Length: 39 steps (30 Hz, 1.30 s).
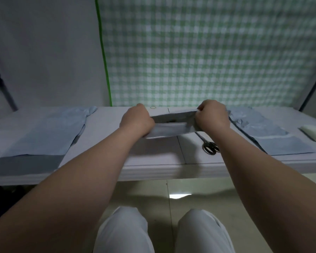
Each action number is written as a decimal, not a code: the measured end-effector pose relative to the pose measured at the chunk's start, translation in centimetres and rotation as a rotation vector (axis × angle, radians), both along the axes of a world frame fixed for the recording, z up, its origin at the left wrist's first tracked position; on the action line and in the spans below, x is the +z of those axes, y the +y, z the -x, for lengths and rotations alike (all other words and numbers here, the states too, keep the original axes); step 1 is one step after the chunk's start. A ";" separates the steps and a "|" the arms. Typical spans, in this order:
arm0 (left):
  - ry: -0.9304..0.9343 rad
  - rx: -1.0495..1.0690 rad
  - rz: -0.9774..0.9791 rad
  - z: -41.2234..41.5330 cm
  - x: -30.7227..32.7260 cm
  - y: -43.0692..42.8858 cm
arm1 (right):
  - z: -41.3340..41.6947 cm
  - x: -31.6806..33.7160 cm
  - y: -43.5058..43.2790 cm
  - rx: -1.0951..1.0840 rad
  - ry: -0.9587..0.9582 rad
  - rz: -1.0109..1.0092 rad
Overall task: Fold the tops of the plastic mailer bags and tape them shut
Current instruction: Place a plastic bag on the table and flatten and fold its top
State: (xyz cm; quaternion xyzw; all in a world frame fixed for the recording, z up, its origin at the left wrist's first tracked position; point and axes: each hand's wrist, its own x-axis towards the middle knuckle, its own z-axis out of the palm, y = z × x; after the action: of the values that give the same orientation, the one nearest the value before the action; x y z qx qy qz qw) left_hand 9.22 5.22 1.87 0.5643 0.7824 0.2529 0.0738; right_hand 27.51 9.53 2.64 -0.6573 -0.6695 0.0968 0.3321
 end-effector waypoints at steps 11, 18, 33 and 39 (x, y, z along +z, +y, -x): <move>-0.937 0.084 -0.278 1.5 8.9 4.8 | 1.5 9.5 3.2 -0.058 0.261 -0.093; -1.027 0.111 -0.285 1.5 8.9 8.1 | 1.5 9.5 6.5 -0.043 0.395 -0.039; -0.739 0.047 0.117 1.5 0.8 3.4 | 0.1 1.5 3.7 0.052 -0.025 0.163; -0.644 -0.045 0.318 2.5 -3.2 -0.1 | -1.2 -3.3 -0.7 0.154 -0.216 0.337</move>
State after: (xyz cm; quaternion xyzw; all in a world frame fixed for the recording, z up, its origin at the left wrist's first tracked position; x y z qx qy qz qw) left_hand 6.73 5.12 -1.37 0.4541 0.7361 0.2911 0.4090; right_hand 28.66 8.83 -0.65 -0.6570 -0.7239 0.1613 0.1356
